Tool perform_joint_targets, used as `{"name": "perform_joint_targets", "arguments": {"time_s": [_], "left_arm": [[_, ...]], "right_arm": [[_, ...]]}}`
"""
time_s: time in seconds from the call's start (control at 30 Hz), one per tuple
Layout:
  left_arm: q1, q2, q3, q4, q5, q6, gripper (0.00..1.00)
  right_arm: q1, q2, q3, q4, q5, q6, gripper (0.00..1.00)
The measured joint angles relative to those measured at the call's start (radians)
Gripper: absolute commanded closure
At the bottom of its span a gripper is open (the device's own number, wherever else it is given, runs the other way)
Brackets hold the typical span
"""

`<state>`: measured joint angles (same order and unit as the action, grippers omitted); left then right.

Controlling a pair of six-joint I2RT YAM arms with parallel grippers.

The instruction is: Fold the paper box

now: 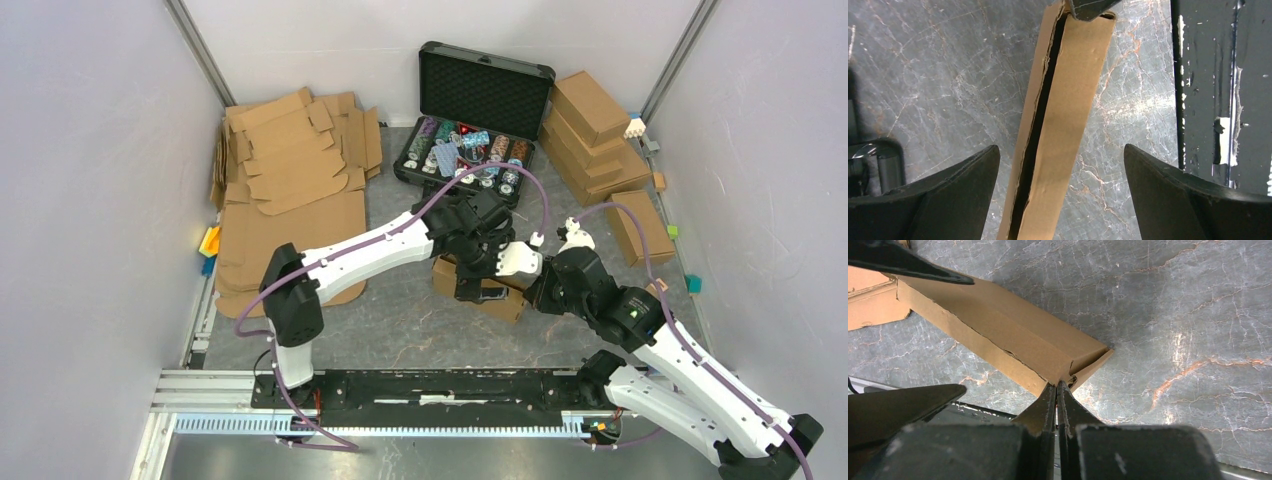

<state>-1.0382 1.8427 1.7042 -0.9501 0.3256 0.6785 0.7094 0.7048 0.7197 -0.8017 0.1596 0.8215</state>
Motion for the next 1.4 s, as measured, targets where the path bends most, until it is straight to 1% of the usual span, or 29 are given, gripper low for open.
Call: {"name": "perform_joint_targets", "arguments": {"time_s": [0.13, 0.23, 0.43, 0.57, 0.6, 0.73, 0.8, 0.87, 0.93, 1.1, 1.2, 1.3, 1.4], "left_arm": [[0.000, 0.045, 0.008, -0.003, -0.001, 0.000, 0.01], [0.003, 0.061, 0.021, -0.007, -0.001, 0.002, 0.09], [0.003, 0.062, 0.025, -0.013, -0.001, 0.004, 0.27], [0.002, 0.062, 0.024, -0.012, -0.003, 0.004, 0.36], [0.001, 0.062, 0.024, -0.010, -0.006, 0.004, 0.40], [-0.001, 0.051, -0.014, 0.032, -0.016, 0.004, 0.50], [-0.003, 0.040, -0.050, 0.061, -0.027, 0.003, 0.54], [-0.008, 0.031, -0.081, 0.092, -0.035, 0.004, 0.57], [-0.011, 0.018, -0.101, 0.111, -0.036, 0.003, 0.58], [-0.014, 0.003, -0.124, 0.133, -0.037, 0.003, 0.62], [-0.014, 0.003, -0.126, 0.137, -0.037, 0.003, 0.61], [-0.014, 0.002, -0.127, 0.138, -0.037, 0.003, 0.60], [-0.014, 0.002, -0.127, 0.138, -0.037, 0.003, 0.59]], "right_arm": [[0.000, 0.000, 0.000, 0.000, -0.002, 0.002, 0.96], [-0.006, -0.003, -0.004, 0.000, 0.006, 0.005, 0.96], [-0.005, -0.004, -0.004, 0.000, 0.006, 0.007, 0.95], [-0.005, -0.006, -0.004, -0.002, 0.006, 0.007, 0.94], [-0.005, -0.006, -0.004, -0.003, 0.007, 0.008, 0.94], [-0.005, -0.008, -0.004, -0.006, 0.008, 0.009, 0.94], [-0.004, -0.007, -0.004, -0.002, 0.005, 0.005, 0.91], [-0.003, -0.008, -0.004, -0.004, 0.002, 0.002, 0.84], [-0.002, -0.008, -0.004, -0.008, 0.001, 0.000, 0.81], [-0.002, -0.005, -0.004, -0.029, 0.002, -0.008, 0.81], [-0.002, -0.006, -0.004, -0.038, 0.007, -0.010, 0.72], [-0.002, -0.006, -0.001, -0.050, 0.011, -0.020, 0.66], [-0.002, -0.008, 0.012, -0.059, 0.014, -0.050, 0.58]]}}
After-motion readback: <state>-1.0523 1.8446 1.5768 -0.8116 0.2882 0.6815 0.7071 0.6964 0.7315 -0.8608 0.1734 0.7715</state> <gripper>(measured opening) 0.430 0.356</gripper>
